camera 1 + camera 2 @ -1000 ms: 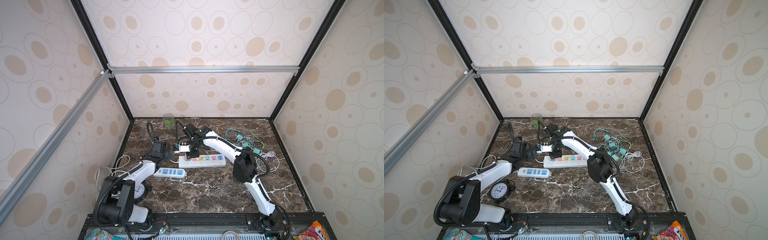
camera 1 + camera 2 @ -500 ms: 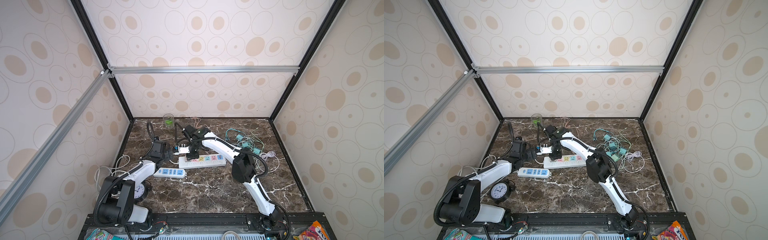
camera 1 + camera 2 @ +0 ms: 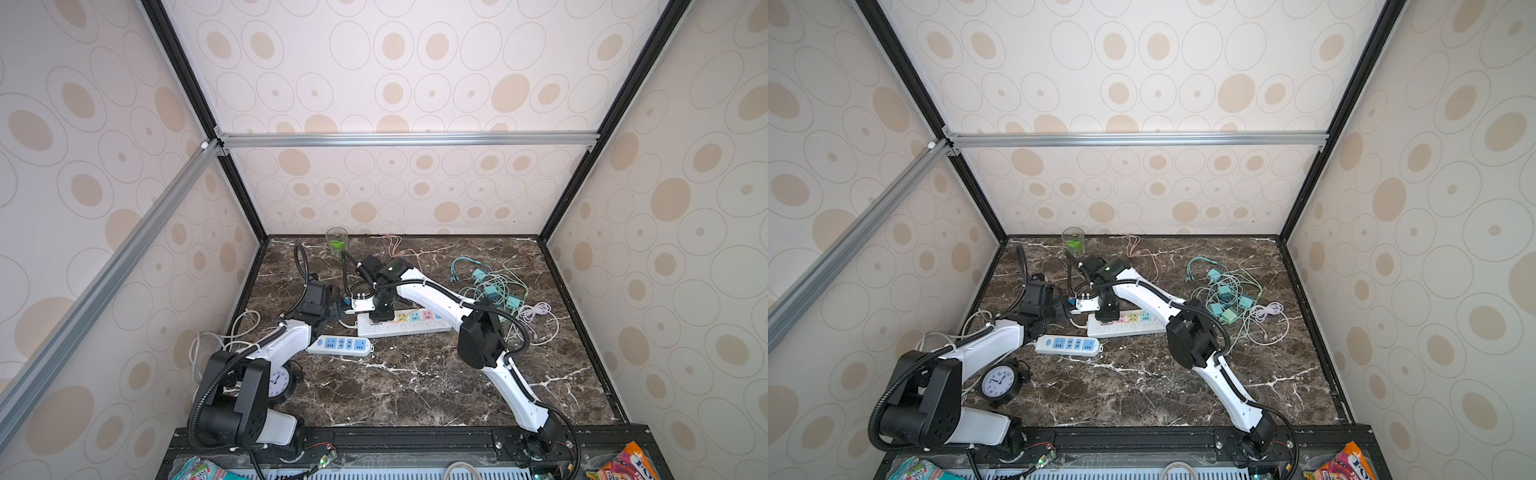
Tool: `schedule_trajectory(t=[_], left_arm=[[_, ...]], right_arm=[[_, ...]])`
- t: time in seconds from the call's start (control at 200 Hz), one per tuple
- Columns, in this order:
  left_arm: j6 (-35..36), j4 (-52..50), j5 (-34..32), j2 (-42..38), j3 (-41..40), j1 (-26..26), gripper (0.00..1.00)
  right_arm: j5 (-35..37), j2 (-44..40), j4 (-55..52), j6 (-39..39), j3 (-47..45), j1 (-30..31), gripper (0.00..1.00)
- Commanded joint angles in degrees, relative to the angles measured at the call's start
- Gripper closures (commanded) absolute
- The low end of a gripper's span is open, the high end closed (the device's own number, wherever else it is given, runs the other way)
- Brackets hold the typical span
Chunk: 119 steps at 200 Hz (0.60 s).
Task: Insert plugs into power strip
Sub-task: Insert the plug into the socket.
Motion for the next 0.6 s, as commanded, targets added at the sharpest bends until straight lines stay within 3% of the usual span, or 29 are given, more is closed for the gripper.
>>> schedule_trajectory(t=[0.0, 0.075, 0.2, 0.335, 0.4, 0.5, 0.53, 0.59], left_arm=[[-0.4, -1.1, -0.2, 0.6, 1.0, 0.2, 0.02], [-0.1, -1.2, 0.3, 0.8, 1.3, 0.2, 0.02], [0.2, -1.5, 0.7, 1.3, 1.8, 0.2, 0.02], [0.0, -2.0, 1.2, 1.0, 2.3, 0.2, 0.02], [0.0, -2.2, 1.0, 0.2, 2.3, 0.2, 0.02], [0.4, -3.1, 0.1, -1.2, 2.9, 0.1, 0.02], [0.6, -3.3, 0.0, -1.7, 3.2, 0.1, 0.02], [1.2, -3.9, -0.6, -2.9, 3.9, -0.5, 0.02]], right_arm=[[3.3, 5.5, -4.0, 0.2, 0.1, -0.3, 0.9], [0.1, 3.6, -4.1, 0.4, 1.0, -0.3, 0.68], [-3.4, -3.3, 0.8, 1.7, -1.4, -0.3, 0.53], [-6.3, -13.0, 5.4, 0.8, -12.4, -0.5, 0.38], [-6.6, -17.5, 7.6, 0.6, -18.7, -0.7, 0.23], [-6.8, -24.0, 12.0, 2.4, -27.6, -1.6, 0.2], [-7.1, -26.2, 13.7, 3.5, -30.2, -2.0, 0.01], [-7.8, -30.7, 17.9, 6.4, -35.3, -3.1, 0.0]])
